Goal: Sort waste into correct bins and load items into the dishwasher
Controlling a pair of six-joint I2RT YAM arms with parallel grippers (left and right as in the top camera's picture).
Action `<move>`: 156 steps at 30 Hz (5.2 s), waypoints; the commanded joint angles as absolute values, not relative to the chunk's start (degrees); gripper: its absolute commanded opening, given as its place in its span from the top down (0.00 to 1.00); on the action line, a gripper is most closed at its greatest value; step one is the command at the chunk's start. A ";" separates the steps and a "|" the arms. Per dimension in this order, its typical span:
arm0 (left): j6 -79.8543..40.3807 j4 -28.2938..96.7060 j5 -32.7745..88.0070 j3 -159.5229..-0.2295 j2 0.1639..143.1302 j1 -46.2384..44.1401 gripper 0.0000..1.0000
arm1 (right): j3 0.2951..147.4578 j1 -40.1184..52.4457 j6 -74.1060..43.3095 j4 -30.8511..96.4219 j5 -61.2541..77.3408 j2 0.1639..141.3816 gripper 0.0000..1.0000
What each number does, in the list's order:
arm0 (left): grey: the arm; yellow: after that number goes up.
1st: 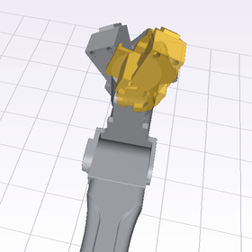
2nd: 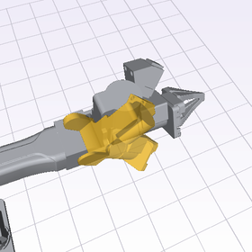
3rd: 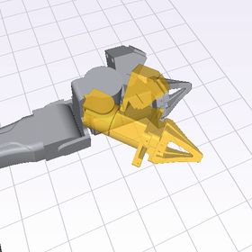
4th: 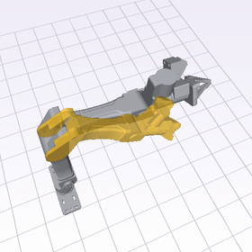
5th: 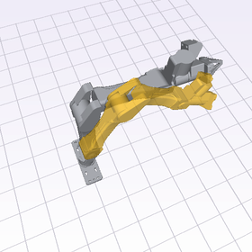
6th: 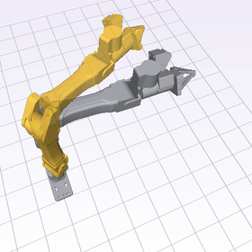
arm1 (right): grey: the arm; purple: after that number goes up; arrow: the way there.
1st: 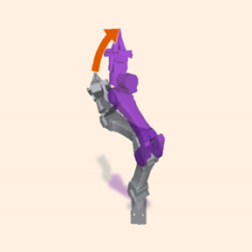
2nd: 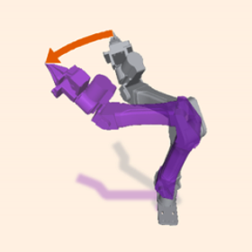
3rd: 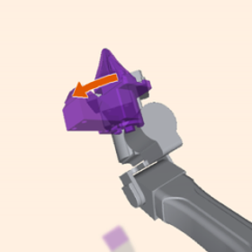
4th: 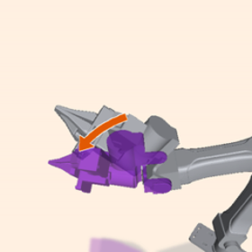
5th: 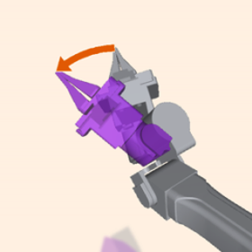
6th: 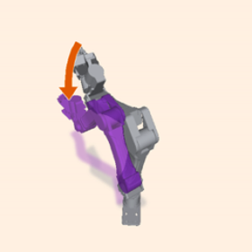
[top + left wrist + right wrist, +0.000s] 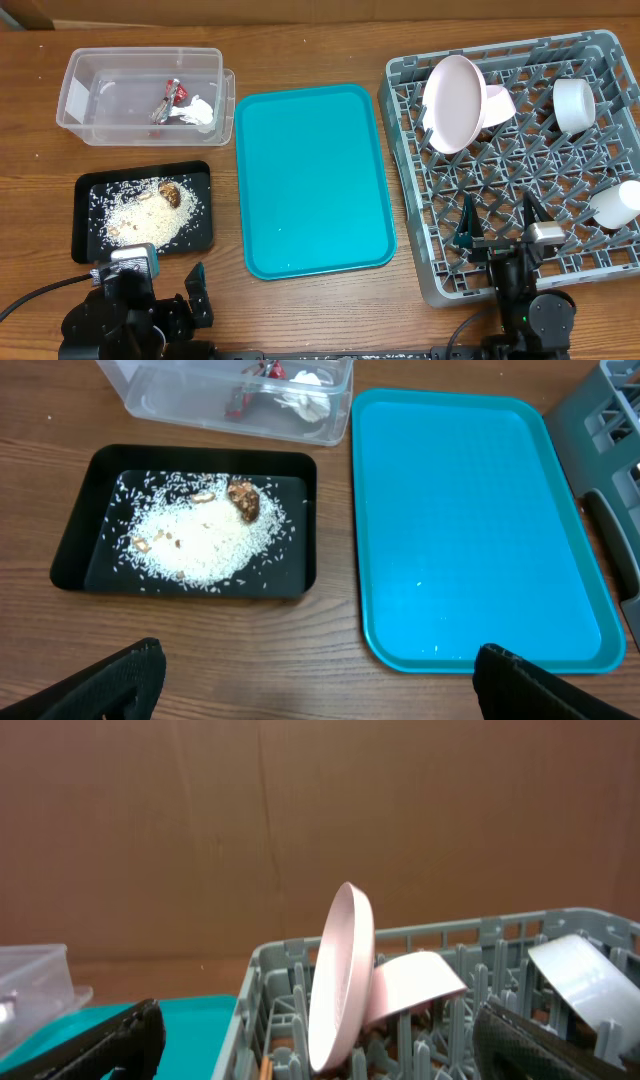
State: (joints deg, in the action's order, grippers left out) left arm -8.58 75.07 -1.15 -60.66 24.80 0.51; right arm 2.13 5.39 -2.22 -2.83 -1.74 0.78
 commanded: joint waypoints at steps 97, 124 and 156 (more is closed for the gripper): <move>-4.69 4.43 -0.21 -0.30 0.19 0.71 0.00 | 0.45 4.64 7.11 4.69 1.58 0.16 0.00; -4.69 4.43 -0.21 -0.30 0.25 0.71 0.00 | 0.45 4.64 7.11 4.67 1.58 0.16 0.00; -4.69 4.43 -0.21 -0.30 0.25 0.71 0.00 | 0.45 4.64 7.11 4.67 1.58 0.16 0.00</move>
